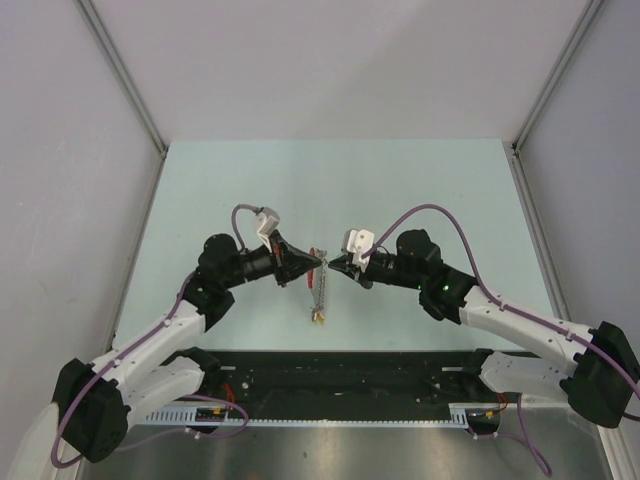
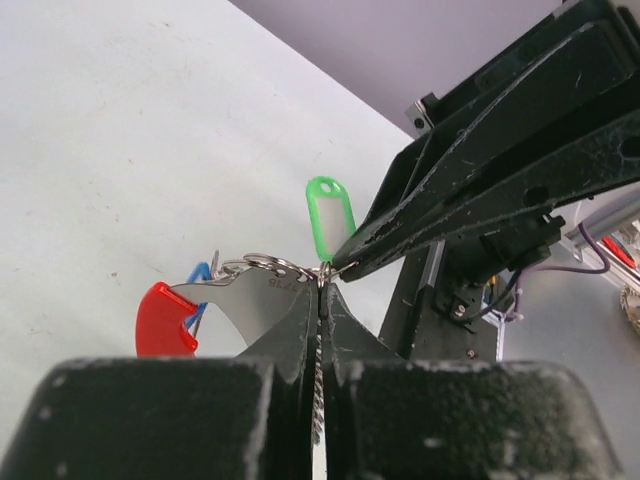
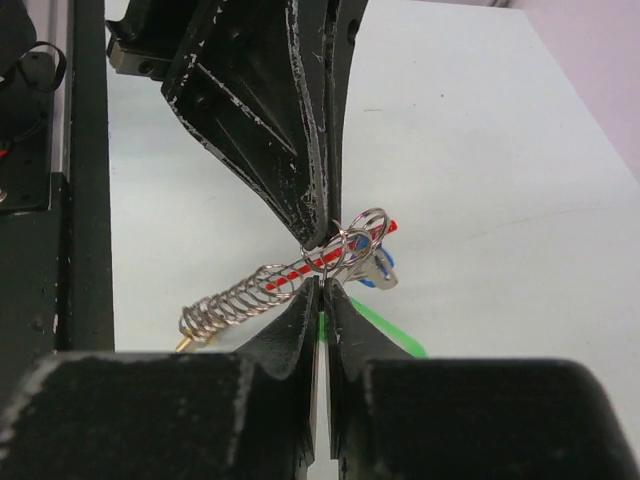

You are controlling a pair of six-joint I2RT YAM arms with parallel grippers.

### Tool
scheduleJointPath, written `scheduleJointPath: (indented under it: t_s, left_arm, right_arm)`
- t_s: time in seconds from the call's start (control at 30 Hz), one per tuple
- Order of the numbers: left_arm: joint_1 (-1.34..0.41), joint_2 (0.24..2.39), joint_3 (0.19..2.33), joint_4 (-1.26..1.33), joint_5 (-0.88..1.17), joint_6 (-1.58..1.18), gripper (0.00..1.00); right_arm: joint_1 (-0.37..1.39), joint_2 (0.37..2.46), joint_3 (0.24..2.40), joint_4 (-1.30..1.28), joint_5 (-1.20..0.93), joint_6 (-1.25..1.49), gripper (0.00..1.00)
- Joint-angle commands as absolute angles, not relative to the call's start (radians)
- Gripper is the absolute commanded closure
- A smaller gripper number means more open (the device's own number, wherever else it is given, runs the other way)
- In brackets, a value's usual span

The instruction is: Put the keys on the keyring

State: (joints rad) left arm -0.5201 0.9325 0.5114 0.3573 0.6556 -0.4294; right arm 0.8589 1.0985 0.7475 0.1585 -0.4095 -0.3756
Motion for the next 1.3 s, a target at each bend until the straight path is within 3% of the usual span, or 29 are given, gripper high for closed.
scheduleJointPath:
  t_s: [0.0,0.27,0.5,0.6,1.27]
  left_arm:
    - [-0.526,0.888,0.508,0.517,0.578,-0.482,1.00]
    - [-0.526,0.882,0.497,0.515,0.578,-0.476,1.00]
    - [-0.526,0.887,0.495,0.500,0.577,-0.451,1.00]
    - [-0.528,0.890,0.494,0.499,0.578,-0.440,0.99]
    - [-0.535,0.890,0.497,0.472,0.565,-0.405,1.00]
  right_arm:
    - [0.876,1.091,0.710,0.227,-0.313,-0.322,0.89]
    - [0.879,1.104,0.709,0.256,-0.302,-0.319,0.82]
    - [0.879,1.060,0.709,0.273,-0.284,-0.292,0.65]
    - [0.877,1.040,0.707,0.284,-0.281,-0.262,0.62]
    - [0.879,1.106,0.755,0.348,-0.236,-0.101,0.64]
